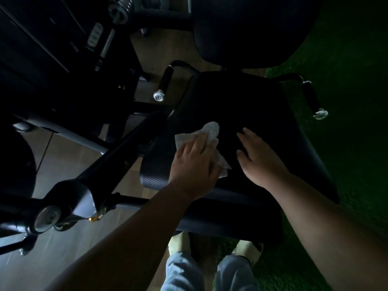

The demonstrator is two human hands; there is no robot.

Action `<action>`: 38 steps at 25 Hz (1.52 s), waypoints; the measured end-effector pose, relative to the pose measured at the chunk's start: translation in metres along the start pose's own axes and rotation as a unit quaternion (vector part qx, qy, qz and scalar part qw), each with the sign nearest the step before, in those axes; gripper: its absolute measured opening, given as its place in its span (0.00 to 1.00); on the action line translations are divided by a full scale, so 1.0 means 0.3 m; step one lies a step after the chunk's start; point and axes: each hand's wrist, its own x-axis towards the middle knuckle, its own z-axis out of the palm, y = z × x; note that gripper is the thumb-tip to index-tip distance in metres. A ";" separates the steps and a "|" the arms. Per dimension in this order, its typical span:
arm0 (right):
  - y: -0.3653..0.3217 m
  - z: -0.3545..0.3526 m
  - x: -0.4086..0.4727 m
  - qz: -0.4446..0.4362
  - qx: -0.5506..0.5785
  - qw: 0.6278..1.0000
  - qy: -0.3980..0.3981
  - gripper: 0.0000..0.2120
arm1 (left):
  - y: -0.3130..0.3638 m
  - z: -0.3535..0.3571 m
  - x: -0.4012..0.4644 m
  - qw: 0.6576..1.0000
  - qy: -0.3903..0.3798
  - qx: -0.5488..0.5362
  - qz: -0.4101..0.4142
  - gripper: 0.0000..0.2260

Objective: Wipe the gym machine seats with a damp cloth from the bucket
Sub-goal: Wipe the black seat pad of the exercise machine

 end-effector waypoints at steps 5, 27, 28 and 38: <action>0.030 0.024 0.044 -0.003 -0.157 0.987 -0.020 0.30 | 0.042 0.070 0.034 0.997 -0.046 0.045 -0.035 0.28; 0.040 0.046 0.049 -0.001 -0.175 0.985 -0.004 0.31 | -0.257 -0.014 -0.134 0.987 0.003 0.034 -0.155 0.27; 0.038 0.048 0.048 -0.001 -0.178 0.984 -0.006 0.31 | -0.240 -0.014 -0.102 0.983 0.015 0.026 -0.182 0.27; 0.052 0.057 0.047 -0.017 -0.168 0.986 -0.004 0.32 | -0.219 0.050 0.362 0.991 -0.084 0.083 -0.069 0.28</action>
